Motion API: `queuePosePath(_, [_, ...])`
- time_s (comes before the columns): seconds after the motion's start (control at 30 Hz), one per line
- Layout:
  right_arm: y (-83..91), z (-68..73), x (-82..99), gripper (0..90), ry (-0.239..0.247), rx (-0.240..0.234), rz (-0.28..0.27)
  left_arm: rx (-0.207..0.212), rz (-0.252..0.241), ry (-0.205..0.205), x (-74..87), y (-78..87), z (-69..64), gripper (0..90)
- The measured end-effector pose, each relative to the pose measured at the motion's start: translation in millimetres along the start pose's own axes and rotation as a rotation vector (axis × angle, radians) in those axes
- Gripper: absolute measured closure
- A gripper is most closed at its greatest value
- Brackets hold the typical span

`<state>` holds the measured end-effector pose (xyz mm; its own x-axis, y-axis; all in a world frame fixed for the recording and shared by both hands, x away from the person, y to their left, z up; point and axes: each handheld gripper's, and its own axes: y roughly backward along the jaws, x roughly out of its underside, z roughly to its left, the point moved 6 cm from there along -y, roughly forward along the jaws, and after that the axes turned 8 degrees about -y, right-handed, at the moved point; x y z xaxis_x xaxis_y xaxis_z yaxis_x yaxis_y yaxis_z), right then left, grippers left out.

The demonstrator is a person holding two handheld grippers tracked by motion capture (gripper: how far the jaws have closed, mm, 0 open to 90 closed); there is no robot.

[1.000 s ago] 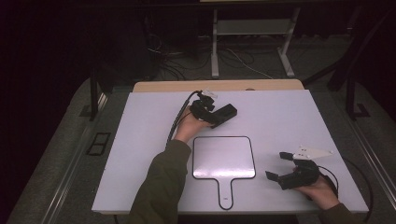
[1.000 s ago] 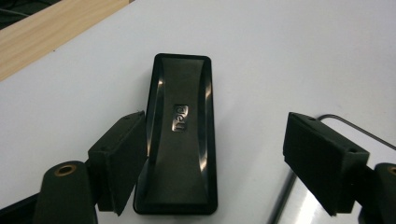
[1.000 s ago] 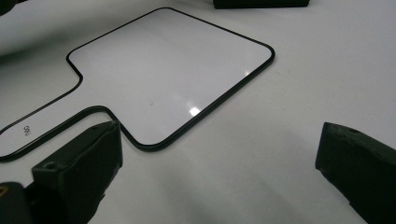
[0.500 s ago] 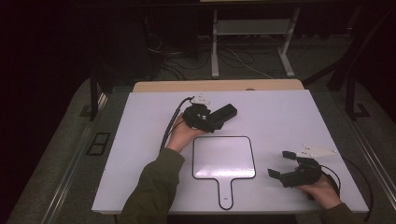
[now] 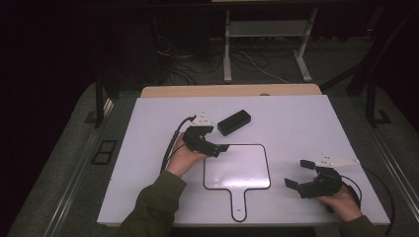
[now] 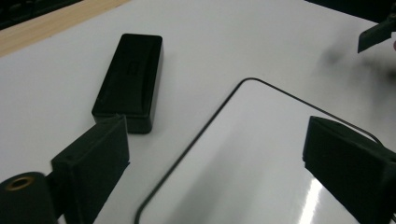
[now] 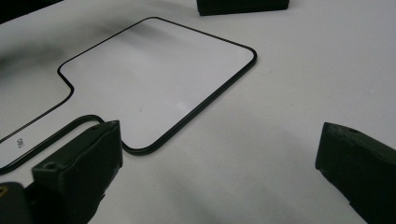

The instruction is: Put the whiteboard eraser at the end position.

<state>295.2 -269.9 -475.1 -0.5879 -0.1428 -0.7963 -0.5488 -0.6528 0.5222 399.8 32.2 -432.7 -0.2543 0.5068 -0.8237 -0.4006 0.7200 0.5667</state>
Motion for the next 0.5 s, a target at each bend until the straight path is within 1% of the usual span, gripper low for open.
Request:
queuePosePath(0.03, [0.1, 0.5, -0.1, 0.0, 0.0, -0.001, 0.001, -0.008, 0.0, -0.003, 2.2, 2.0, -1.7, 1.6])
queuePosePath(0.13, [0.1, 2.0, 0.1, 0.0, 0.005, -0.004, 0.004, -0.019, -0.013, -0.003, 8.0, 8.9, -7.5, 0.0])
queuePosePath(0.27, [0.3, 3.7, 0.7, 0.0, 0.015, -0.009, 0.003, -0.026, -0.037, -0.014, 14.5, 19.5, -14.2, 0.0])
queuePosePath(0.33, [0.3, 4.5, 1.1, 0.0, 0.013, -0.013, 0.007, -0.035, -0.051, -0.01, 17.8, 24.4, -17.3, 0.0])
queuePosePath(0.4, [0.1, 4.9, 1.2, 0.0, 0.014, -0.013, 0.007, -0.036, -0.056, -0.013, 21.3, 28.8, -20.3, 0.0])
queuePosePath(0.5, [0.1, 5.3, 1.2, 0.0, 0.014, -0.015, 0.008, -0.038, -0.052, -0.016, 27.6, 34.5, -23.6, 0.0])
